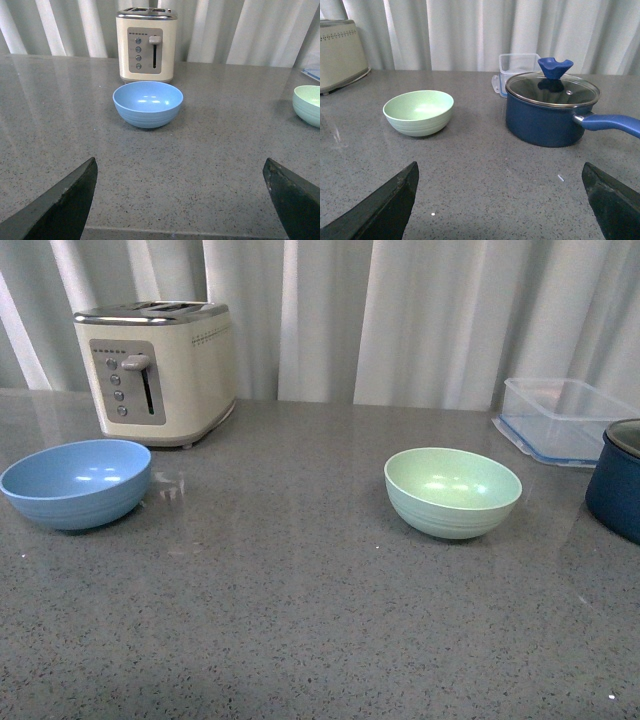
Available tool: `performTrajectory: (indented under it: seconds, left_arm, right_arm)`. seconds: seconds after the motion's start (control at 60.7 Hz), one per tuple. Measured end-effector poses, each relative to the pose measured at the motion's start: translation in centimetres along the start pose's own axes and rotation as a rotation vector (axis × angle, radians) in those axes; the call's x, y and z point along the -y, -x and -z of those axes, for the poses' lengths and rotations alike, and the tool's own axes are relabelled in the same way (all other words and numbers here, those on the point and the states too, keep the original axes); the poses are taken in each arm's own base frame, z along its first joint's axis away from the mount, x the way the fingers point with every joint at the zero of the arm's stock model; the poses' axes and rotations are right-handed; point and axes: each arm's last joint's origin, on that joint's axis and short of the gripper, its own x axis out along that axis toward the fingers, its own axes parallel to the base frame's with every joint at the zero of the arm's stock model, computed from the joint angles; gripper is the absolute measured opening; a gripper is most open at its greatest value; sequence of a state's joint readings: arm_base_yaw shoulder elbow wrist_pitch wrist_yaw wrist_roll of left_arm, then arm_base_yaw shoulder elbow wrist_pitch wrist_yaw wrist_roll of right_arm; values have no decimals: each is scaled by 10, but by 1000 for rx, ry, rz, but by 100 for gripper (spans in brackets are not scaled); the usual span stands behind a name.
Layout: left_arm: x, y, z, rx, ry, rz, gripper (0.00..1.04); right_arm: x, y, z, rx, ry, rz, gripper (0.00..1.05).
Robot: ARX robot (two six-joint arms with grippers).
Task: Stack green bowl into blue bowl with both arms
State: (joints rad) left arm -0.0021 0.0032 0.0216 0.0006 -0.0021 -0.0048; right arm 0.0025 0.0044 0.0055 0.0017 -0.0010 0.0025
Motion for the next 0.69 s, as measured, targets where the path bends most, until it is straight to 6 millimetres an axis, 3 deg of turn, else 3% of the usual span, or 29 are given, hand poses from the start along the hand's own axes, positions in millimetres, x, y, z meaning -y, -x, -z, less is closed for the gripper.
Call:
performTrajectory:
  seconds: [0.461, 0.593, 0.692]
  left_arm:
    - [0, 0, 0, 0, 0, 0, 98]
    - [-2, -5, 2, -178, -58, -231, 98]
    - [-5, -14, -14, -216, -40, -251, 98]
  right_arm:
    - [0, 0, 0, 0, 0, 0, 95]
    - [0, 0, 0, 0, 0, 1, 95]
    - [0, 0, 0, 0, 0, 0, 95]
